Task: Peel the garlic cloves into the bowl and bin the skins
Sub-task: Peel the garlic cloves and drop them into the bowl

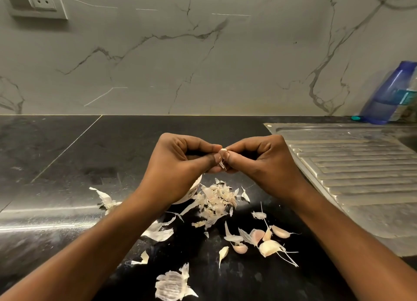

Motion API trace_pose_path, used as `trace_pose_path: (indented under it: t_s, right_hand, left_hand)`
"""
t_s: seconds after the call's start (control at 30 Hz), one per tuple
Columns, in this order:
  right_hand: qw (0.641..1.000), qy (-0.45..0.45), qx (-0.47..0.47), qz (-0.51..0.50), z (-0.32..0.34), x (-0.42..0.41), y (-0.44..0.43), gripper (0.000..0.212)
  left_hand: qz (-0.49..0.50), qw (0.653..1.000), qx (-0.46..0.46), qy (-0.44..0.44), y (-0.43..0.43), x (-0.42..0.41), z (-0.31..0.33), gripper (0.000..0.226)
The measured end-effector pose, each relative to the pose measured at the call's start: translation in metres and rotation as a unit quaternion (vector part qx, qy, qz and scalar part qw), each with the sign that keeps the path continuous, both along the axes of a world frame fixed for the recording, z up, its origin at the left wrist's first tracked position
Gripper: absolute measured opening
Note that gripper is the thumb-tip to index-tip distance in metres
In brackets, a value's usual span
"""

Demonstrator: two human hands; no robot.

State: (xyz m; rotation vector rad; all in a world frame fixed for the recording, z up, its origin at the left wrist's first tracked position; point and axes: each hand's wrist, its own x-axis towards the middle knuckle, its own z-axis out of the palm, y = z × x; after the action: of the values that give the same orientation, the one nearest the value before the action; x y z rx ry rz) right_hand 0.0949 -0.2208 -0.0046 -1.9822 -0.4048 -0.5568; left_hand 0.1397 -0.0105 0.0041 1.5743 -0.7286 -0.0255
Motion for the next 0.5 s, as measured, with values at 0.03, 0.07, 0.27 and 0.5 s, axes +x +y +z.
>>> trace_pose_path:
  t_s: [0.03,0.07,0.27,0.5]
  right_hand:
    - [1.0,0.004,0.011,0.006,0.0003,-0.0003,0.0,0.009]
    - [1.0,0.008,0.018,0.012,0.0003,-0.0004,-0.0004,0.01]
    - [1.0,0.011,0.004,0.022,0.0043,-0.0025,-0.0027,0.014]
    - [1.0,-0.004,-0.013,0.005,0.0026,-0.0017,-0.0006,0.01]
  left_hand:
    - [-0.001,1.0,-0.003,0.005,0.0005,0.0004,0.001,0.015]
    - [-0.003,1.0,-0.005,0.01,0.0015,0.0011,0.0019,0.016]
    - [-0.012,1.0,-0.007,0.014,0.0033,0.0,0.0054,0.017]
    - [-0.014,1.0,0.002,0.022,0.0028,-0.0025,0.0055,0.015]
